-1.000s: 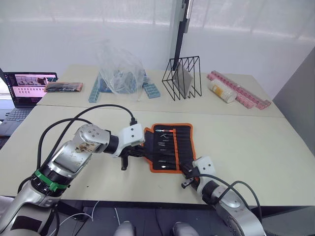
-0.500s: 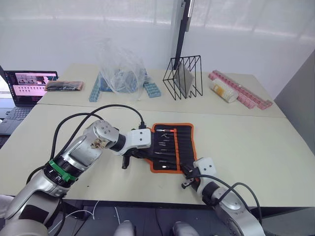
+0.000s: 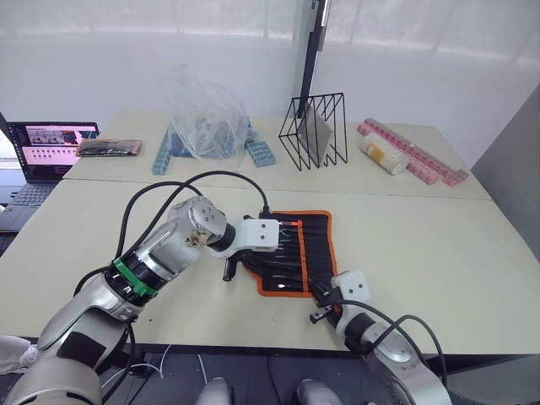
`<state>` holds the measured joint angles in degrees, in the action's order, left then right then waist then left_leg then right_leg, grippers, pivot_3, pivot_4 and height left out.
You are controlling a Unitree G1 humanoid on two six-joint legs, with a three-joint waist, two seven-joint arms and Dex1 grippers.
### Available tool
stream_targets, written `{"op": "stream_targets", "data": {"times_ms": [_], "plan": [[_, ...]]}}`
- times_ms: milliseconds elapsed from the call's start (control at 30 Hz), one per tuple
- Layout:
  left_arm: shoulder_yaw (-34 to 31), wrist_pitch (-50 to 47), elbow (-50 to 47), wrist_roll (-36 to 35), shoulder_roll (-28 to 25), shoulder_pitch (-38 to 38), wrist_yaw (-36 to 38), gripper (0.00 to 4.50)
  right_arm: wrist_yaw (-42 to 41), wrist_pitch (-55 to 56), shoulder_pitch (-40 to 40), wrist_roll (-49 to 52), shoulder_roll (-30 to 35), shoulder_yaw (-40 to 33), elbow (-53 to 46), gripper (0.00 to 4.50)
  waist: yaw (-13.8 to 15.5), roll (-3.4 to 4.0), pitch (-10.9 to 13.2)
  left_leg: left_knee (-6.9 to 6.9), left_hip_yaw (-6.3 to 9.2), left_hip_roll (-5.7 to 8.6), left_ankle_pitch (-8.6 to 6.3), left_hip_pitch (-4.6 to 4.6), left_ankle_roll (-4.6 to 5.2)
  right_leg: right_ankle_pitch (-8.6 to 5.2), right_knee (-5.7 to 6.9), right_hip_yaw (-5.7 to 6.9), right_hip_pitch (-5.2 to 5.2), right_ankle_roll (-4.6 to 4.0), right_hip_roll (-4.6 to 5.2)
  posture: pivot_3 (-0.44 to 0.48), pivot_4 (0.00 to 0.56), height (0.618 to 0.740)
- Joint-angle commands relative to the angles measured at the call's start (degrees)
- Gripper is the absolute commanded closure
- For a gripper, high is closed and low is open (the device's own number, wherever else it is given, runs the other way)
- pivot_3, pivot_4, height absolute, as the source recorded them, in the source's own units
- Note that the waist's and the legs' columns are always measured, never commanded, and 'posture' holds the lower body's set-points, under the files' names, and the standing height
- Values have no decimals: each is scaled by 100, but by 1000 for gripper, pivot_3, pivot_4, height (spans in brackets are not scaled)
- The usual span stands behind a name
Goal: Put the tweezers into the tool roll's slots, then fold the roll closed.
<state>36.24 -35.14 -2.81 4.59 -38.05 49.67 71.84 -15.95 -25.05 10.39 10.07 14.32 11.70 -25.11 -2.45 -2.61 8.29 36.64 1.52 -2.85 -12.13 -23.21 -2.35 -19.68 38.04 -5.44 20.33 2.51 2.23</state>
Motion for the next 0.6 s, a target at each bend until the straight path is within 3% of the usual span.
{"op": "stream_targets", "data": {"times_ms": [33, 600], "plan": [[158, 80, 52, 221, 217, 161, 12, 4485, 85, -467, 293, -180, 50, 144, 589, 4500, 8, -1, 0, 0, 0, 0, 0, -1, 0, 0, 0, 0, 0, 0, 0, 0, 150, 705], [319, -213, 442, 584, 1506, 318, -342, 4485, 109, -431, 317, -194, 11, 159, 621, 4500, 25, -2, -1, 6, 2, 2, 0, -1, 1, 1, 1, 1, -6, 0, 0, 0, 150, 705]]}}
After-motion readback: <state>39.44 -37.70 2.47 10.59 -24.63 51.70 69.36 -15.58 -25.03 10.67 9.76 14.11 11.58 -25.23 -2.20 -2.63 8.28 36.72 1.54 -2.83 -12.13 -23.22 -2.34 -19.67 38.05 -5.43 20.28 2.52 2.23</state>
